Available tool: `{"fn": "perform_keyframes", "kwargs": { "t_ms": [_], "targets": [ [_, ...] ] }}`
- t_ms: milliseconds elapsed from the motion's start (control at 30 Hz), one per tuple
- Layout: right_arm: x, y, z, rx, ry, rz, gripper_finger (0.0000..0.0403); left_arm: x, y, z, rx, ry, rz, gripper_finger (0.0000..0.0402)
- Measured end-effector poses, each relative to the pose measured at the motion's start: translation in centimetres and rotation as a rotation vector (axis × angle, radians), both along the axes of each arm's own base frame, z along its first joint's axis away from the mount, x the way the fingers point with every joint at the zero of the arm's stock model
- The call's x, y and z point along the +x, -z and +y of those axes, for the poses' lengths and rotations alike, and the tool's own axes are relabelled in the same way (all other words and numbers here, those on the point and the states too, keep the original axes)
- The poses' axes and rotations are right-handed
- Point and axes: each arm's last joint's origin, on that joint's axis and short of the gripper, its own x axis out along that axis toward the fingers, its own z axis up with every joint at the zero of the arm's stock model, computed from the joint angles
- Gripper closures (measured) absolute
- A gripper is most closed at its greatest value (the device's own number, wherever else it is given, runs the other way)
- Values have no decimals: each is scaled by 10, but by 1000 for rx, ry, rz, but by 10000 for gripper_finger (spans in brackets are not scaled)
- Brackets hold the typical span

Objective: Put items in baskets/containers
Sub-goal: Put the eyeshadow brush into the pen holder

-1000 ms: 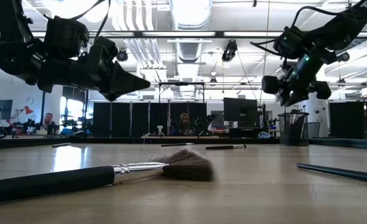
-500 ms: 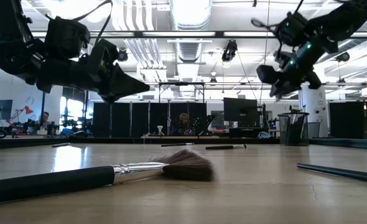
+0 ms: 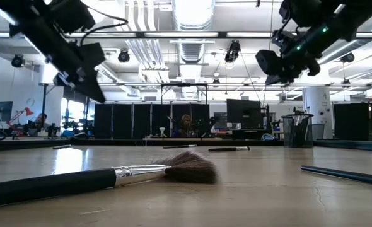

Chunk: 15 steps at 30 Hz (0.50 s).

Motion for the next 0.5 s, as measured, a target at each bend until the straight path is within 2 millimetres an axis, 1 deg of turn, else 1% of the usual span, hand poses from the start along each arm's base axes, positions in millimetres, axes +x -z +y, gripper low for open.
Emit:
{"fn": "perform_keyframes", "kwargs": {
  "t_ms": [67, 133, 233, 333, 433, 500],
  "targets": [
    [1, 0, 4, -25, 13, 5, 392, -7, -13, 5, -26, -53, 46, 401],
    [1, -1, 7, -39, 18, 2, 392, -10, -23, 15, -43, -104, 71, 401],
    [3, -2, 9, -47, 15, -14, 392, -11, -31, 37, -77, -169, 108, 401],
    [3, -2, 9, -49, 16, -20, 392, -13, -27, 64, -176, -213, 141, 401],
    [3, -2, 9, -54, 15, -23, 392, -19, -15, 90, -247, -308, 188, 401],
    [3, -2, 9, -58, 11, -15, 392, -23, -7, 102, -275, -379, 238, 397]
  ]
}}
